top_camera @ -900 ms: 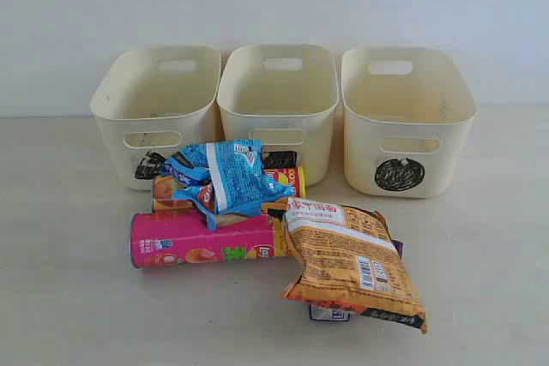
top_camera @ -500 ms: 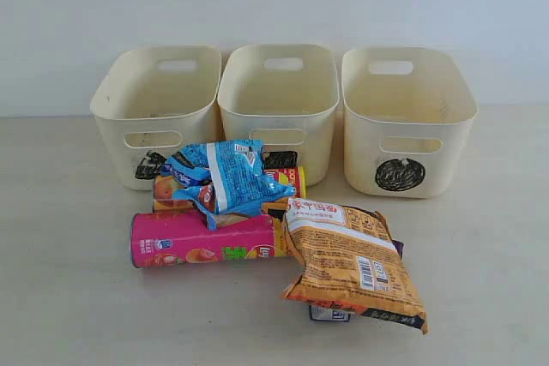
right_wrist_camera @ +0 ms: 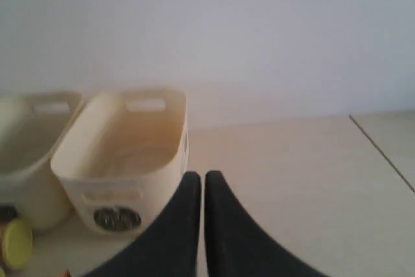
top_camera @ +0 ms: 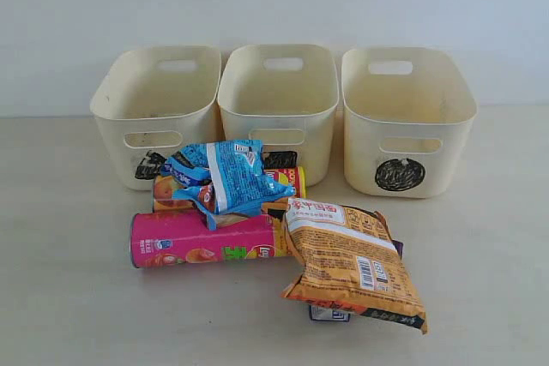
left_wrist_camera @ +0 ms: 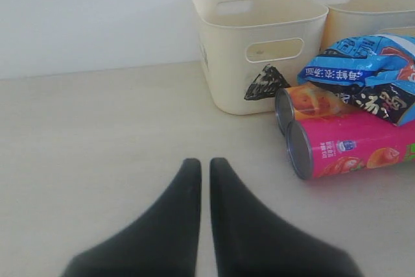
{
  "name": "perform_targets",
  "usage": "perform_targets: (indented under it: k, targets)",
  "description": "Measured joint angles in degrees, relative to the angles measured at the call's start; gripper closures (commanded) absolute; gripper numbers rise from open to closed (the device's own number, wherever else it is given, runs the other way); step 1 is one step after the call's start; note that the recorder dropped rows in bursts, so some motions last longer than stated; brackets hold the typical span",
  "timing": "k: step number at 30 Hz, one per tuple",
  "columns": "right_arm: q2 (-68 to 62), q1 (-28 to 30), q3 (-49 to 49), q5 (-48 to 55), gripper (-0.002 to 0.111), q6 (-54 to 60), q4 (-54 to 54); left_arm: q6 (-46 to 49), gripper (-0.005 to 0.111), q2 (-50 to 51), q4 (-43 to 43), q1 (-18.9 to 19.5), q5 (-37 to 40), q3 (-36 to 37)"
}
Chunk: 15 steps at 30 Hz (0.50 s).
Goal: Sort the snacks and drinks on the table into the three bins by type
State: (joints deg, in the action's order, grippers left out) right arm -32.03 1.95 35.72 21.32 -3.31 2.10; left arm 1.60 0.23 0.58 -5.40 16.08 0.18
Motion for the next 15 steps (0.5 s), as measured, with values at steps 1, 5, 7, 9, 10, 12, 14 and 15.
perform_targets:
  k: [1,5,7,9,10,12,14,15]
  targets:
    - [-1.7,0.0,2.2,3.9,0.108,2.3,0.9,0.0,0.103,0.0,0.0,0.0,0.0,0.0]
    - [-8.9,0.0,9.2,15.7,0.108,16.7,11.5,0.0,0.103,0.0,0.0,0.0,0.0,0.0]
    - [-11.7,0.0,10.8,19.2,0.108,23.1,17.3,0.0,0.103,0.0,0.0,0.0,0.0,0.0]
    - [-14.8,0.0,11.5,22.9,0.108,29.6,23.2,0.0,0.103,0.0,0.0,0.0,0.0,0.0]
    - [-16.3,-0.8,11.5,24.2,0.108,32.2,24.6,0.0,0.103,0.0,0.0,0.0,0.0,0.0]
    - [-17.5,-4.2,11.5,24.8,0.108,33.7,24.9,0.0,0.103,0.0,0.0,0.0,0.0,0.0]
    - [-17.8,-9.4,11.6,24.6,0.108,32.7,23.2,0.0,0.103,0.0,0.0,0.0,0.0,0.0]
    - [-17.9,-11.4,11.6,24.3,0.108,31.1,21.8,0.0,0.103,0.0,0.0,0.0,0.0,0.0]
